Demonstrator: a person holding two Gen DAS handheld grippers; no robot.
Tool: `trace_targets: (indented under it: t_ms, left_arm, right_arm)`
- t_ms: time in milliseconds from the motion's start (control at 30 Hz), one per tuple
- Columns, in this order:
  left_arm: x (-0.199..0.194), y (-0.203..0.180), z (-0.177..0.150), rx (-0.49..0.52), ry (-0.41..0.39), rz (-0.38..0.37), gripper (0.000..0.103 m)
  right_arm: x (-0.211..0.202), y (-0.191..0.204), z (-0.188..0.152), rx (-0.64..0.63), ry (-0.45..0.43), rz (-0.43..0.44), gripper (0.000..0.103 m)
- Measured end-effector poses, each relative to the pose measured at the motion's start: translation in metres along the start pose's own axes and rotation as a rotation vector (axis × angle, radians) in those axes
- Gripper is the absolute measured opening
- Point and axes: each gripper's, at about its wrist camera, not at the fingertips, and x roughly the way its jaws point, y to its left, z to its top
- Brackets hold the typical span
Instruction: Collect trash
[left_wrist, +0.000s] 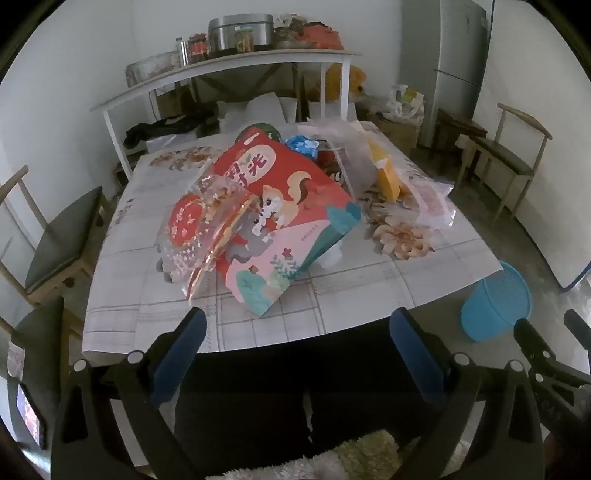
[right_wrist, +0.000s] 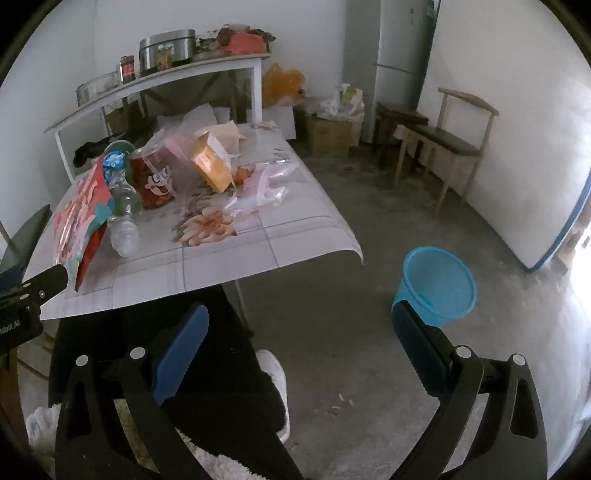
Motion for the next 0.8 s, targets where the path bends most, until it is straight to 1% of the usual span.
trace_targets:
  t_ms: [167,400,800]
  left_arm:
    - [-0.001,-0.001,0.000,-0.002,-0.001,-0.002,0.097]
    - [0.003,-0.012,-0.006,0.007,0.005,-0.006,0.097]
    - [0.003,-0.004,-0.002,0.003,0.013,-0.017,0.097]
  right_arm:
    - [0.001,0.000,-0.001,0.000,0.001,0.002,0.095]
    - [0.000,-0.001,-0.002,0.004,0.000,0.001,0.095]
    - [0.001,-0.001,-0.002,0.003,-0.003,0.000,0.095]
